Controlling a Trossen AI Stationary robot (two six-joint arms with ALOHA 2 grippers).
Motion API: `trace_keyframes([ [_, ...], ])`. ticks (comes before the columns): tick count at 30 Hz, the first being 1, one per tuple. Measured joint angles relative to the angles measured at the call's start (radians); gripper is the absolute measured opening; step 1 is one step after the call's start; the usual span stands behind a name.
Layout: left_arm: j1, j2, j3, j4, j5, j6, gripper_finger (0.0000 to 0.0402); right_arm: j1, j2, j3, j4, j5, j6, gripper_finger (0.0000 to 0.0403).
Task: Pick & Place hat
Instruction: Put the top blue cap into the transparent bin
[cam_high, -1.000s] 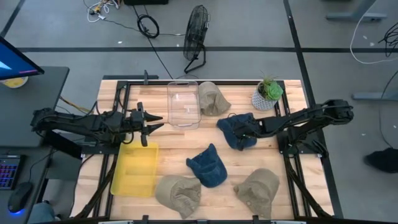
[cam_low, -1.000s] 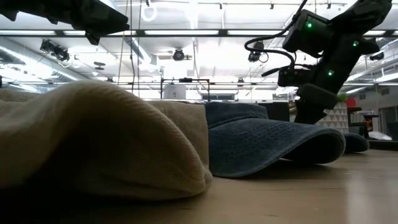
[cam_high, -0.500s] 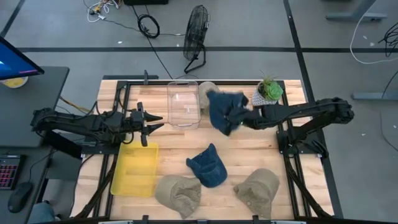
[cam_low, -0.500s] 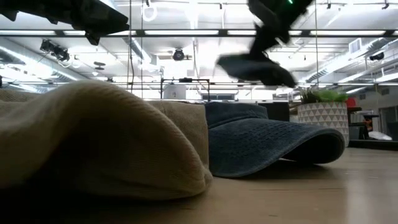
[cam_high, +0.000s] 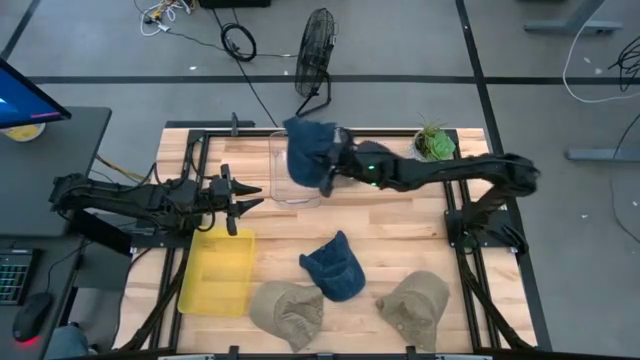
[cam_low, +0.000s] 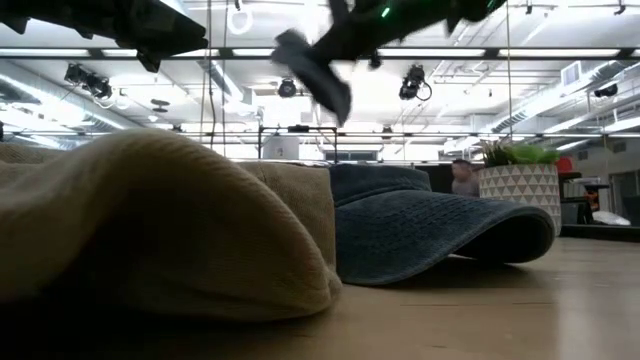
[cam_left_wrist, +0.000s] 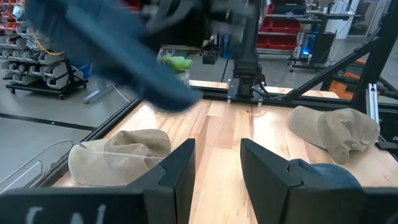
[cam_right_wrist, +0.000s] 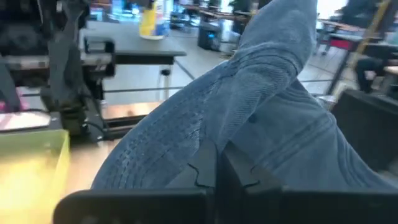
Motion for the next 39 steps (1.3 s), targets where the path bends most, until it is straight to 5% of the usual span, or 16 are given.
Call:
trace_keyframes([
  [12, 0.000, 0.000, 0.000, 0.000, 0.000, -0.004, 0.0131, -0.066, 0.287, 0.000, 0.161, -0.034, 0.066, 0.0006],
  [26, 0.000, 0.000, 0.000, -0.002, 0.000, -0.004, 0.0131, -0.086, 0.321, 0.000, -0.013, -0.104, 0.000, 0.0014],
  [39, 0.000, 0.000, 0.000, -0.002, 0.000, -0.005, 0.0131, -0.078, 0.288, 0.000, -0.036, -0.101, -0.004, 0.0134],
])
